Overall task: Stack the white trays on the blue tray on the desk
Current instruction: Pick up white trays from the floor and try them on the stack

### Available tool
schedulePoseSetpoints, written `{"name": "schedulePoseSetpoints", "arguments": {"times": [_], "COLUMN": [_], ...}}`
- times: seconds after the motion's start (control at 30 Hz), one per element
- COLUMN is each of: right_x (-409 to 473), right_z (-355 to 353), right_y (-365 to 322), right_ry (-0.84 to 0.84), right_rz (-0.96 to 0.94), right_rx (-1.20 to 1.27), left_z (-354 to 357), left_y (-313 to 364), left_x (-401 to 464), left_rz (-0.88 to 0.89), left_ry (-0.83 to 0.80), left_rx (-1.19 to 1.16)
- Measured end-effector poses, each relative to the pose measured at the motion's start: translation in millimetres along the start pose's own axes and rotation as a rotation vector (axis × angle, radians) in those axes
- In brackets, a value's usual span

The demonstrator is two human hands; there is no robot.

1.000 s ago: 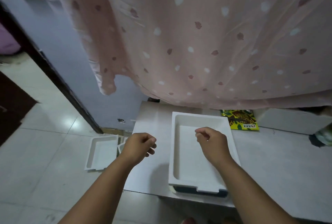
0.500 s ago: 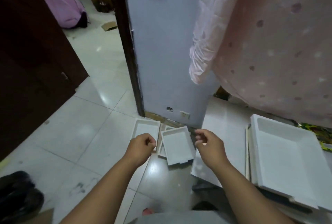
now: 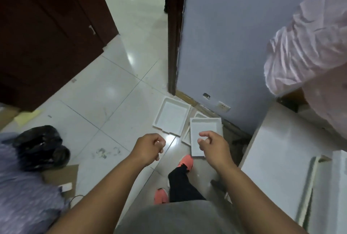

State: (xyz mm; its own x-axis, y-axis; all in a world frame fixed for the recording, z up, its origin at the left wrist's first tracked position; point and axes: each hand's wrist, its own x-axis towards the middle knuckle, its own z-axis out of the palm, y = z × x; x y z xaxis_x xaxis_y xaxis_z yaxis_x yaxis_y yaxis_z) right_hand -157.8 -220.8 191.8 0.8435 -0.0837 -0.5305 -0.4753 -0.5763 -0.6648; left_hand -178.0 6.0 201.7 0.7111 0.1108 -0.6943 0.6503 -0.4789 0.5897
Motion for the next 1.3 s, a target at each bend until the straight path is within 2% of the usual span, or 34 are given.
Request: {"name": "schedulePoseSetpoints", "arguments": {"times": [0.2,0.4,0.47,0.63,0.8,0.9,1.07,1.17,1.3], "right_x": [97,189,221,280,360,395,440,462,483], "right_z": [19,63,87,129,167,169,158,153,149], "right_y": [-15,22,49,117,243,316,394,419,452], "right_ry": [-0.093,-0.077,-0.063,0.133,0.300,0.297,0.283,0.310,0.319], "right_rz": [0.071,0.227,0.312,0.484,0.595,0.660,0.774,0.767,0.807], "right_rx": [-0.120,-0.206,-0.158,-0.111,-0.082,-0.203,-0.225,-0.318,-0.298], "left_z": [-10,14,29,62,142,199,280,311,349], "left_y": [23,7,-10,-37,-98,-128,-181,-192,-187], "left_x": [69,166,206,296,407,449,507,536,558], "left_rz": [-0.038,-0.085,-0.074,-0.024,-0.004,-0.039,-0.104,-0.108,-0.072], "left_ry": [-0.029,-0.105,-0.143,-0.222,-0.251,-0.294,-0.320,-0.297,-0.285], "left_rx": [0.122,0.156,0.185,0.249,0.208,0.209,0.264,0.350,0.419]}}
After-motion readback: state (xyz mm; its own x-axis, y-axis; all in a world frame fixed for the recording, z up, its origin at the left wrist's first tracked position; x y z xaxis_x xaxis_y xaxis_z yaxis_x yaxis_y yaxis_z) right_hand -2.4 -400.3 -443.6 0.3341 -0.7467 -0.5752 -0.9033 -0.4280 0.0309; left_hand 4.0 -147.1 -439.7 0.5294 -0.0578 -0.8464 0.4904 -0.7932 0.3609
